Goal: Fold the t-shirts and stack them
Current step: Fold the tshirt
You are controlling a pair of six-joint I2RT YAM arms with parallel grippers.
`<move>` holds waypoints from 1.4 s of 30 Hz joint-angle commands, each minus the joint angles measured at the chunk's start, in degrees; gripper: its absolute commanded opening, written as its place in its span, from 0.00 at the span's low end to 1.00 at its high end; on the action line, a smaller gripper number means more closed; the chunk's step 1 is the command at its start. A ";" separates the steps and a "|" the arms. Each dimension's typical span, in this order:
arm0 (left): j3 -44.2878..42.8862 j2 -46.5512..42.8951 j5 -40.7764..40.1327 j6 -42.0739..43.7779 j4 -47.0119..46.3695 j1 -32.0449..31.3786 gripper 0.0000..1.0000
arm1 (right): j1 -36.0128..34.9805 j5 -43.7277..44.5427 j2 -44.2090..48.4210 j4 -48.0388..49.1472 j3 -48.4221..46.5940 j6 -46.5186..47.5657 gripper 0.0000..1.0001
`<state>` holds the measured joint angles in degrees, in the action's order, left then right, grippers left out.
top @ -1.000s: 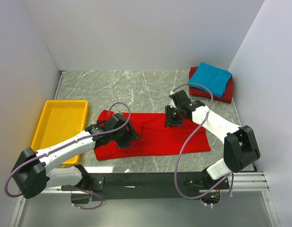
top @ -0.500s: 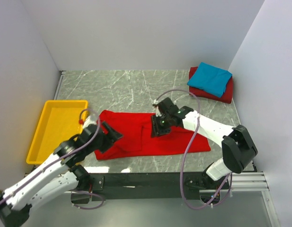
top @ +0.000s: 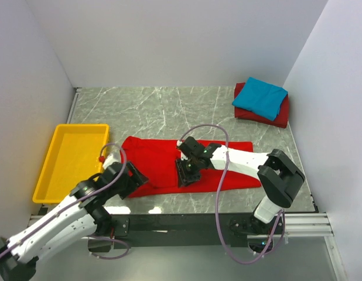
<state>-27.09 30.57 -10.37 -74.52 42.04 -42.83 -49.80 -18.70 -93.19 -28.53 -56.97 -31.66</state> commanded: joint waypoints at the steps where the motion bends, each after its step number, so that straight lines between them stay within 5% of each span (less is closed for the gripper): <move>1: -3.75 7.12 -0.26 7.27 -4.33 0.46 0.77 | -0.56 2.09 -0.24 2.60 0.10 -2.97 0.43; 6: -6.48 12.93 0.61 10.71 -5.57 3.44 0.77 | -1.09 1.56 -1.82 3.40 -2.61 -3.76 0.44; 15: -3.23 9.16 9.31 15.10 -7.06 14.70 0.77 | -3.11 2.44 -7.53 2.96 -7.19 -4.81 0.45; 31: -5.17 11.62 11.78 19.50 -7.41 18.48 0.77 | -3.99 3.85 -10.87 4.28 -8.07 -6.31 0.43; 42: -4.72 11.80 12.66 20.12 -8.47 19.36 0.77 | -4.25 4.90 -11.40 3.05 -10.09 -5.78 0.18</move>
<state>-30.74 42.24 1.30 -56.14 35.88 -23.81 -53.60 -15.11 -104.42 -25.80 -64.58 -37.67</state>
